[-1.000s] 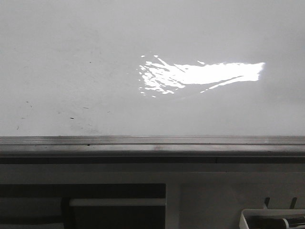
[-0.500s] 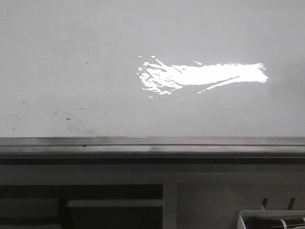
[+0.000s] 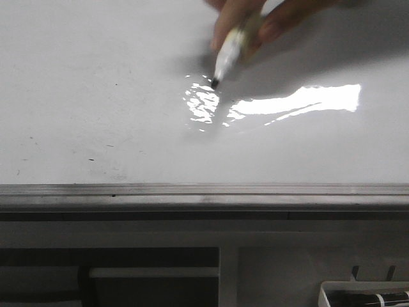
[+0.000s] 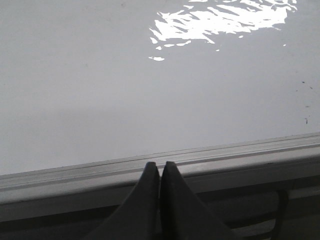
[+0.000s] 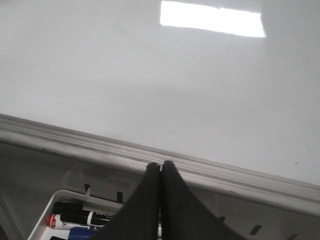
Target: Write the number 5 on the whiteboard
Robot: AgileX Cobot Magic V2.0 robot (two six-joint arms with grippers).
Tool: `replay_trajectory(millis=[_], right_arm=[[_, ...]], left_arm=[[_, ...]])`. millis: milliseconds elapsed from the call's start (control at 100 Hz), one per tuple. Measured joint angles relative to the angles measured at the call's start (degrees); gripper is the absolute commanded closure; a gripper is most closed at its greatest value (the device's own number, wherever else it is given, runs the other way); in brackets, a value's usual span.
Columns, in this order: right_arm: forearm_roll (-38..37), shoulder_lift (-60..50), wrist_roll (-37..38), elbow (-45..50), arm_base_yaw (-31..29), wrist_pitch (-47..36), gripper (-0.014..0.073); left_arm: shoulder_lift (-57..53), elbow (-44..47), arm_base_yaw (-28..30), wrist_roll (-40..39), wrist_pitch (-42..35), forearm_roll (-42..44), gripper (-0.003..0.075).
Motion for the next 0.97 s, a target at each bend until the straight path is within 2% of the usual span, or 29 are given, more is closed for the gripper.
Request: replay_trajectory(millis=[180,400,970], right_arm=[[-3.4,-1.9,1.2,0.0,0.0,6.2,0.0664],[-5.1,-7.4,1.2,0.0,0.0,6.3,0.0664],[-5.5,-7.8,1.5,0.0,0.0,6.3,0.0664]], left_arm=[[0.0,0.0,0.0,0.0,0.0,0.0,0.0741],[0.0,0.0,0.0,0.0,0.0,0.0,0.0741],[0.0,0.0,0.0,0.0,0.0,0.0,0.0741]])
